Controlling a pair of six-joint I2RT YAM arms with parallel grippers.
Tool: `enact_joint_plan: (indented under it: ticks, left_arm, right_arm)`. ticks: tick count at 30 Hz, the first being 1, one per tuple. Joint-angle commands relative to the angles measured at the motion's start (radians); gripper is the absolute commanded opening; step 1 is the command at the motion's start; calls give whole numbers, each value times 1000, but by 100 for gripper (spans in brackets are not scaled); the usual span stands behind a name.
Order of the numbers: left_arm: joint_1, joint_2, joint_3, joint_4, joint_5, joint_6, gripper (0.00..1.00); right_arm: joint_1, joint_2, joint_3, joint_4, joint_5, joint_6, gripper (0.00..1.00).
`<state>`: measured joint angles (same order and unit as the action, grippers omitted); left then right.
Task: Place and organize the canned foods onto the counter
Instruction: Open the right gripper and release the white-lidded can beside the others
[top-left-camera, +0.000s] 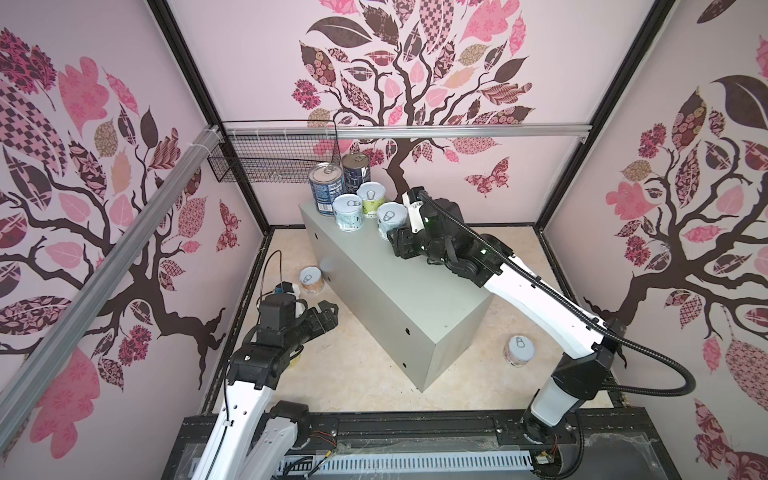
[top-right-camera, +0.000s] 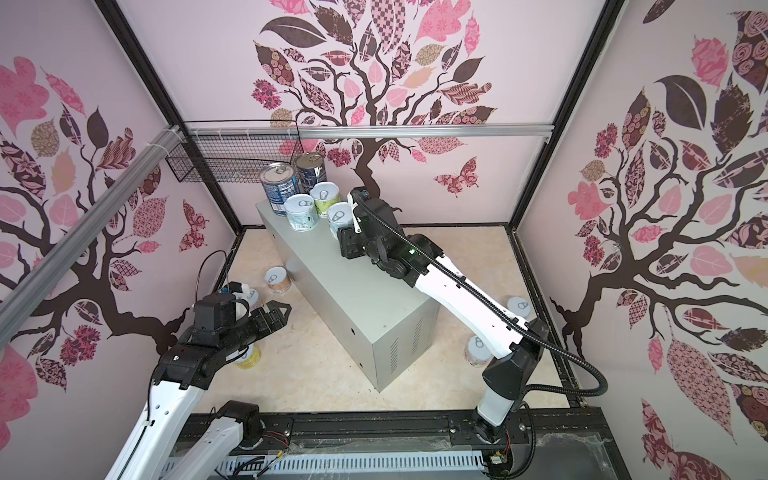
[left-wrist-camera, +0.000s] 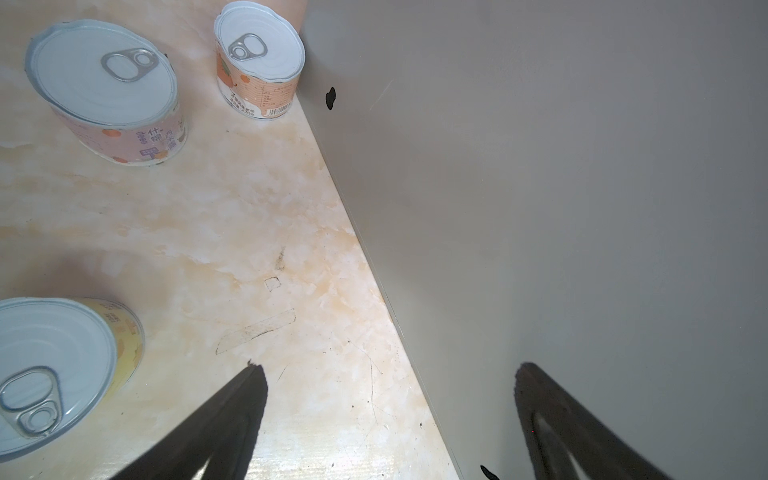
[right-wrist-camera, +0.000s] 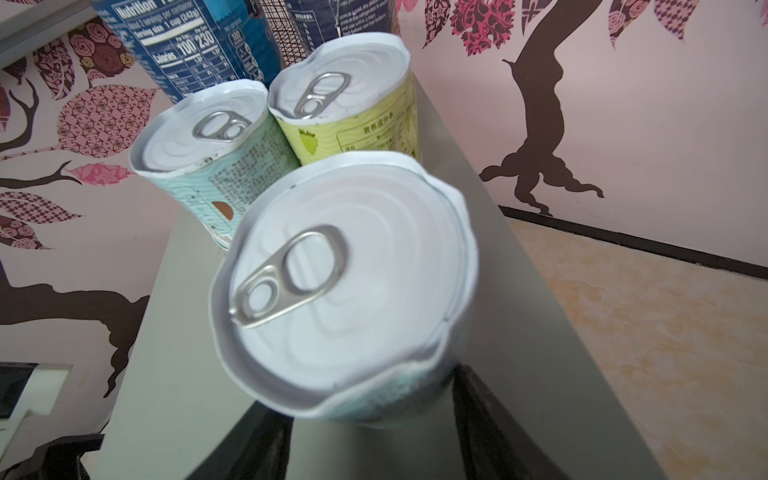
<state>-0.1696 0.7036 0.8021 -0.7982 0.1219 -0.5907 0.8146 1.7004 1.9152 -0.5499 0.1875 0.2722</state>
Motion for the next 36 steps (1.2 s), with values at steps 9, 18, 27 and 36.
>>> enact_joint_plan:
  ticks: [9,18,27,36]
  left_arm:
    - [3,3,-29,16,12,21,97]
    - [3,9,-30,19,10,21,97]
    - [5,20,-32,24,-5,19,97]
    - [5,27,-10,12,-36,17,97]
  right_arm:
    - [-26,81,98,-15,2,-4,63]
    - [-41,96,111,-17,-8,-8,65]
    - [-43,65,110,-28,-21,-14,73]
    - [-43,-13,96,-50,-33,-24,79]
